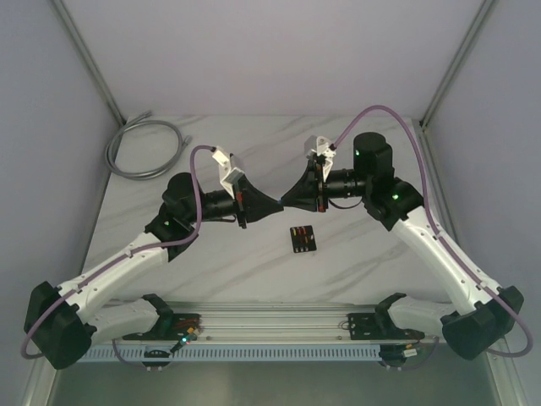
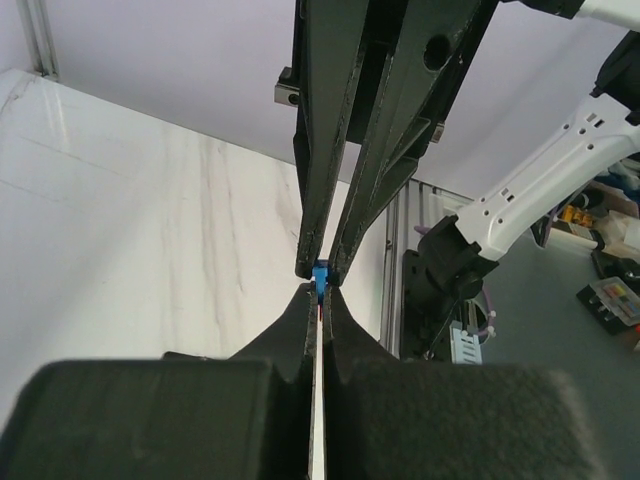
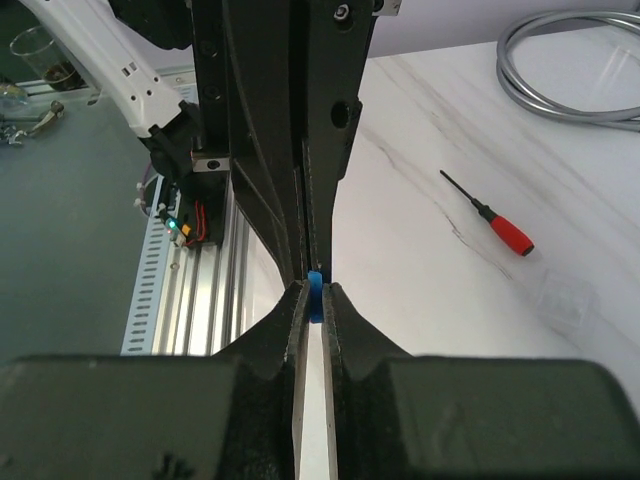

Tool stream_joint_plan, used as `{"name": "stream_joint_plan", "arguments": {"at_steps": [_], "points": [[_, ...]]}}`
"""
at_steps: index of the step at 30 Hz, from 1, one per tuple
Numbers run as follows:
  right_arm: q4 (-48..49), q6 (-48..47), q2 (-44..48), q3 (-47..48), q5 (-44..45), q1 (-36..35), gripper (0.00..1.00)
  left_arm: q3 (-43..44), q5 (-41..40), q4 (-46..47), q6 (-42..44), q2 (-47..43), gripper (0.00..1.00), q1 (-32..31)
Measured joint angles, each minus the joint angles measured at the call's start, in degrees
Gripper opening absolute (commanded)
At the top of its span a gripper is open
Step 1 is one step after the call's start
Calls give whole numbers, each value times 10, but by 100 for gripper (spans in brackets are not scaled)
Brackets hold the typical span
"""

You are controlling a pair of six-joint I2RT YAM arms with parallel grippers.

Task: Snap on the fuse box
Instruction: Pick up the fuse from the center of the board.

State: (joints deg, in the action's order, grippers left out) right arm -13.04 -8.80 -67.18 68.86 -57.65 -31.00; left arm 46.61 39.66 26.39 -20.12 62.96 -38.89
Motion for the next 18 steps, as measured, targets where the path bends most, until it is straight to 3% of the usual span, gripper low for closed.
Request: {"name": "stream_joint_plan", "arguments": {"at_steps": [2, 5, 10, 18], "points": [[-8, -5, -2, 4, -4, 1, 0, 0, 0, 0, -2, 1, 13, 0], [-20, -13, -2, 6, 1, 1, 0, 0, -1, 2, -3, 4, 35, 0], [-49, -10, 0, 7, 46, 0, 0, 0, -38, -21, 10, 3, 58, 0], [-108, 46, 37, 7, 198, -7, 0, 0, -217, -126, 42, -77, 93, 0]]}}
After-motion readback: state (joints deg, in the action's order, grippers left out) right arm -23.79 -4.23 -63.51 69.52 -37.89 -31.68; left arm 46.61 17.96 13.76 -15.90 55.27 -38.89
